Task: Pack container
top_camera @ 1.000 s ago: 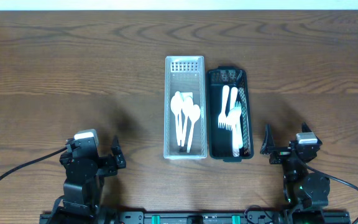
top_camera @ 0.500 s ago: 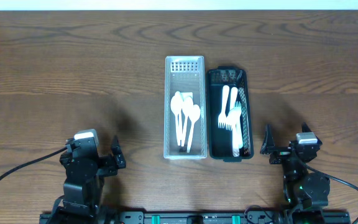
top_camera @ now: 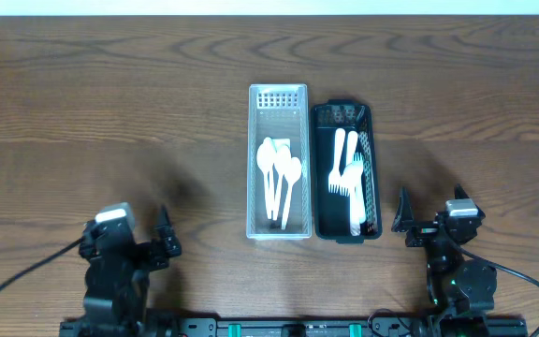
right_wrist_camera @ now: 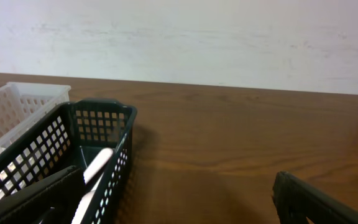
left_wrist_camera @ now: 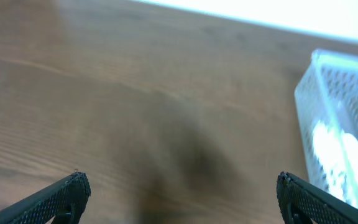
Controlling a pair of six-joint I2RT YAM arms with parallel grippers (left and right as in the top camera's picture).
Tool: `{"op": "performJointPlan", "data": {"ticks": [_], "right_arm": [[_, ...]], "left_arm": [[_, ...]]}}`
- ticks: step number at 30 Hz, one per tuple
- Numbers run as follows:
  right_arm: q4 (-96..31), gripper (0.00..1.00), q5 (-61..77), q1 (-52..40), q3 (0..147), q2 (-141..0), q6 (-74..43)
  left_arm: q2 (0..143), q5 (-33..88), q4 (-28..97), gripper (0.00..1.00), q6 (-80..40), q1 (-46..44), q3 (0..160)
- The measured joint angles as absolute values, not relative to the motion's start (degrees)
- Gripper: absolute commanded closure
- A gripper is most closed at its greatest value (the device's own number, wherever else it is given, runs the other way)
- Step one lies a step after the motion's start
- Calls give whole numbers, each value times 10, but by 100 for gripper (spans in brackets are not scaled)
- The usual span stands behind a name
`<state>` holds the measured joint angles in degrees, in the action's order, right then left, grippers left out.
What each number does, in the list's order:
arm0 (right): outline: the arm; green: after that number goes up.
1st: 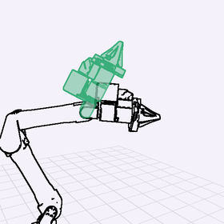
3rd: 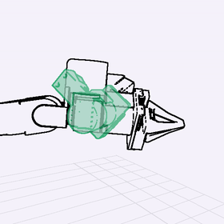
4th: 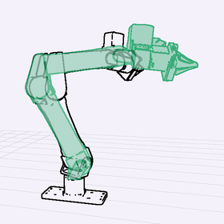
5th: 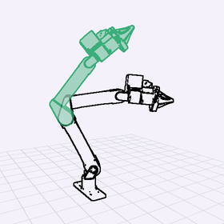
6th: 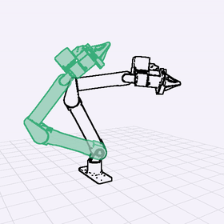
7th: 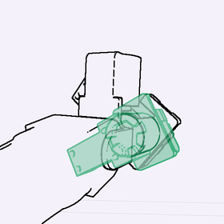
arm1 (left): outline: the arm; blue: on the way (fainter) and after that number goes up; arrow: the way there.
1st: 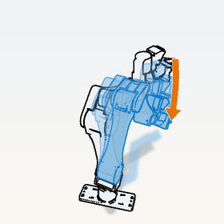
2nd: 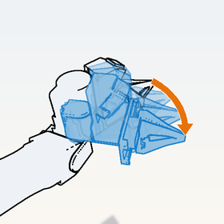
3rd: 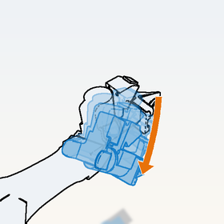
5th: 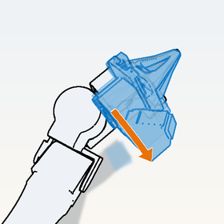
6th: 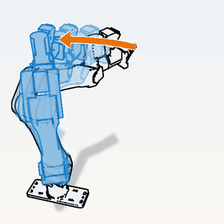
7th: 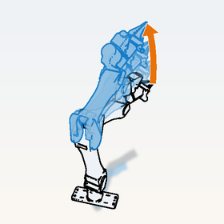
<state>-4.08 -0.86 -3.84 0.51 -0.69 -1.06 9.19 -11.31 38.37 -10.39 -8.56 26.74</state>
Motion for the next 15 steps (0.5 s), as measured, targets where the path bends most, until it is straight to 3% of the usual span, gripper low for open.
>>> {"op": "performJointPlan", "data": {"ticks": [5,15], "right_arm": [[-41,1,-9,-38,5,-7,-11],[-41,1,-9,-38,5,-7,-11]], "left_arm": [[28,-105,292,2,-102,-54,210],[5,-98,-27,2,-78,-38,41]]}}
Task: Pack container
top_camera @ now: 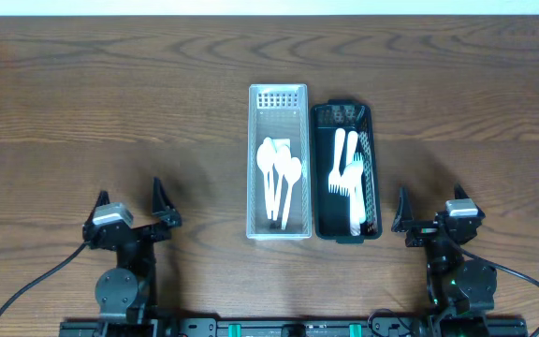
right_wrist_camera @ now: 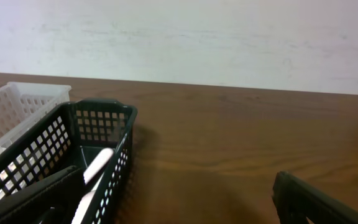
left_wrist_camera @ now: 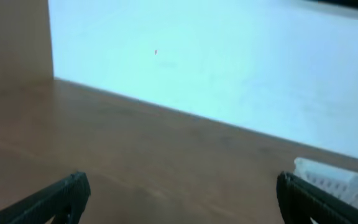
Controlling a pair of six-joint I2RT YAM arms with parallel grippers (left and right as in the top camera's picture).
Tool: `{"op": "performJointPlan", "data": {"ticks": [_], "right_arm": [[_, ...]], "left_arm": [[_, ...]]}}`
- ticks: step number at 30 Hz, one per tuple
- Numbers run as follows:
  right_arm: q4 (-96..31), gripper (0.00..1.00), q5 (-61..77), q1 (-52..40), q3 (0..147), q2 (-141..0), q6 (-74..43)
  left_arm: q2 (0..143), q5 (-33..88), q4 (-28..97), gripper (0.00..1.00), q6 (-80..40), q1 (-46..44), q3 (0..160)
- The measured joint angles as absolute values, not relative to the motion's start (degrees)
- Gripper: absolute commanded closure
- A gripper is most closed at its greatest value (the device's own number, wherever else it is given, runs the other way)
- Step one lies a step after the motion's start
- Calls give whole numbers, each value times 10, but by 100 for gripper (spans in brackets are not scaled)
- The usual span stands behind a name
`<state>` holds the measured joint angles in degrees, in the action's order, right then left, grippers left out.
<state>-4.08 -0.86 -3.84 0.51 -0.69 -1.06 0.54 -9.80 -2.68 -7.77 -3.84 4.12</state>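
A white mesh basket (top_camera: 277,98) at the table's middle holds several white plastic spoons (top_camera: 279,178). Touching its right side, a black mesh basket (top_camera: 346,229) holds several white forks (top_camera: 344,168). My left gripper (top_camera: 129,198) stands open and empty near the front edge, well left of the baskets. In the left wrist view that gripper (left_wrist_camera: 182,199) faces the wall, with the white basket's corner (left_wrist_camera: 337,183) at the right. My right gripper (top_camera: 429,201) is open and empty, just right of the black basket (right_wrist_camera: 98,143); its left finger overlaps that basket in its own view.
The brown wooden table (top_camera: 110,84) runs to a pale wall (right_wrist_camera: 197,37) at the back. The arm bases and a rail (top_camera: 288,328) sit along the front edge.
My left wrist has swung from pointing right and down at the table to facing straight back, level, so its camera now sees the wall. The right arm and both baskets have not moved.
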Motion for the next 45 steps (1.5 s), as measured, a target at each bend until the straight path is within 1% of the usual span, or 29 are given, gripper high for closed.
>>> {"op": "performJointPlan", "data": {"ticks": [2,5,13,20,45], "right_arm": [[-41,1,-9,-38,5,-7,-11],[-41,1,-9,-38,5,-7,-11],[-41,1,-9,-38,5,-7,-11],[-41,1,-9,-38,5,-7,-11],[-41,1,-9,-38,5,-7,-11]], "left_arm": [[5,-98,-43,2,-72,-38,17],[8,-95,-3,2,-65,-38,7],[6,-70,15,2,-59,-38,15],[6,-45,19,2,-59,-36,16],[6,-34,20,2,-59,-26,16]]}}
